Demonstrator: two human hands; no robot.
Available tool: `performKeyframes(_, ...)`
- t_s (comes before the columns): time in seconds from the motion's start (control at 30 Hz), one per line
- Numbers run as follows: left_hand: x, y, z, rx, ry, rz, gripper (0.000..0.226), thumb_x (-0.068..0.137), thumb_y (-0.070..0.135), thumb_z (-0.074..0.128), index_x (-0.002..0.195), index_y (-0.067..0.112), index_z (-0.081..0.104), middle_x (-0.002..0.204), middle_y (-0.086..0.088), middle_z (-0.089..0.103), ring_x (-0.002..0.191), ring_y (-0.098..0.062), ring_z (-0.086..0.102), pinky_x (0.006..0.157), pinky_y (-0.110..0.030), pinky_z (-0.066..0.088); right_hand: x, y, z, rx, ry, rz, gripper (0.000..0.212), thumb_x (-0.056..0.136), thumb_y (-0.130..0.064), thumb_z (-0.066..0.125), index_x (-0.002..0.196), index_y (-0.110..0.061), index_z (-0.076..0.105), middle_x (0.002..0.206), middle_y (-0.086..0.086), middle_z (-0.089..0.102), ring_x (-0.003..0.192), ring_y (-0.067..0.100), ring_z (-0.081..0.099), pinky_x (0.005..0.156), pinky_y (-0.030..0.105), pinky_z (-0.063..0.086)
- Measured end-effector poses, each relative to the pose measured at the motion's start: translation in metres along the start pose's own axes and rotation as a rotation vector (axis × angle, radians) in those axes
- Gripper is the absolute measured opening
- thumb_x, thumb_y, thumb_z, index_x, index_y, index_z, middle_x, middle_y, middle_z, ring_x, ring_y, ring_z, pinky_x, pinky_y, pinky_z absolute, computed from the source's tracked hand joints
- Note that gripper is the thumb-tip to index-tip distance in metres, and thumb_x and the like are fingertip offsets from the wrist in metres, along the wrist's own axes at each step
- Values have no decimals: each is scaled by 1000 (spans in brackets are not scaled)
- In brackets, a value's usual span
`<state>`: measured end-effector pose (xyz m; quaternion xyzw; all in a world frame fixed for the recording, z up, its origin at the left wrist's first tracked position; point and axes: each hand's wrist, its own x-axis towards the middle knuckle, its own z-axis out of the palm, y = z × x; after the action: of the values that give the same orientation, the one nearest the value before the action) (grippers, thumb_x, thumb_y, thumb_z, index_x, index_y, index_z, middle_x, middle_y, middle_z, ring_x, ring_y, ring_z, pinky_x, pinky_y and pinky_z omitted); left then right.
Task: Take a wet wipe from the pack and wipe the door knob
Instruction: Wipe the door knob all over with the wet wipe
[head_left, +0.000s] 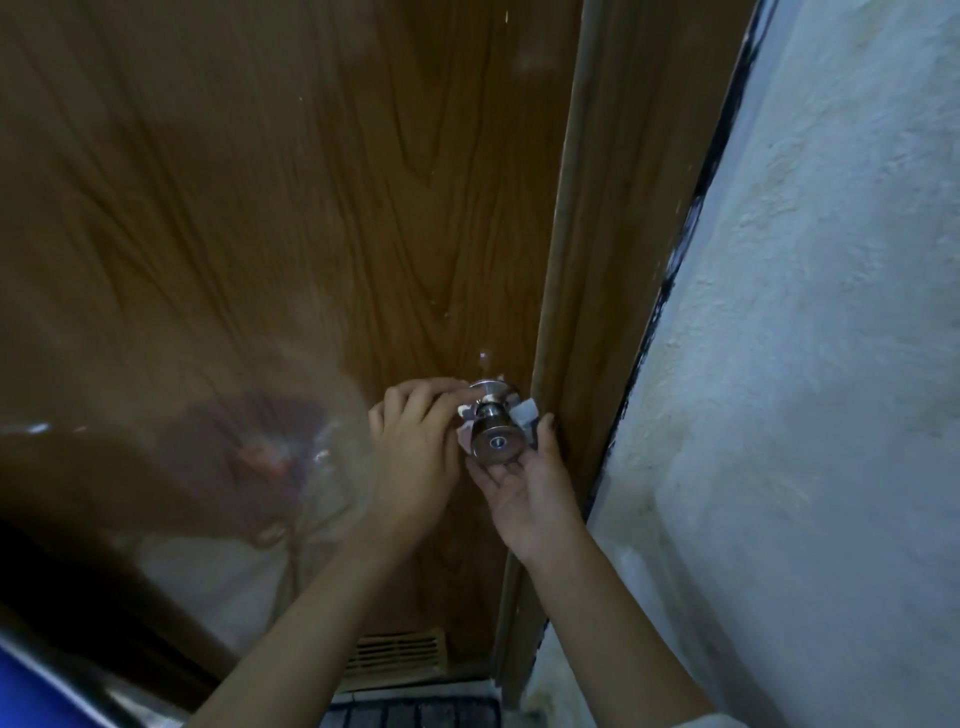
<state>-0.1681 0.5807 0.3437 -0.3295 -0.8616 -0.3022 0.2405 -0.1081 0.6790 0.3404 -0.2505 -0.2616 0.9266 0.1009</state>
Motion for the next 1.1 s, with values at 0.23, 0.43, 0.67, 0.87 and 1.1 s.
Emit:
performKeyframes(0.23, -25, 1, 21, -540, 22, -427, 25, 93, -3, 44, 113, 4, 58, 111, -11, 59, 98, -17, 58, 76, -2, 41, 0, 0, 0, 489, -201, 232, 69, 90, -55, 41, 133, -1, 38, 133, 30, 49, 119, 34, 54, 103, 43, 33)
performKeyframes(0.43, -24, -5, 33, -653, 53, -440, 29, 95, 1, 41, 105, 21, 60, 105, 1, 59, 97, -2, 57, 75, 0, 41, 3, -5, 2, 223, -146, 176, 69, 92, -58, 29, 138, -7, 34, 130, 24, 53, 115, 29, 56, 98, 37, 39)
performKeyframes(0.67, -23, -7, 35, -718, 21, -333, 40, 95, 1, 42, 106, 35, 59, 107, 13, 59, 104, -3, 57, 86, -16, 45, 0, 3, 12, -649, 93, -268, 45, 94, -51, 33, 131, -28, 43, 113, 2, 56, 91, 9, 55, 65, 20, 40)
performKeyframes(0.87, -24, -10, 36, -756, -21, -337, 35, 94, 1, 43, 115, 24, 59, 112, 11, 58, 106, 5, 54, 88, -8, 41, 2, 15, 1, -1204, 178, -768, 42, 96, -37, 38, 133, -19, 46, 133, 1, 47, 112, 9, 49, 87, 29, 51)
performKeyframes(1.1, -31, -11, 40, -1075, -259, -694, 33, 97, 6, 36, 108, 15, 66, 100, -10, 68, 97, -23, 63, 79, -31, 50, -3, 9, 6, -1749, 221, -1066, 41, 93, -46, 41, 121, -22, 59, 126, 0, 55, 113, 16, 48, 86, 30, 45)
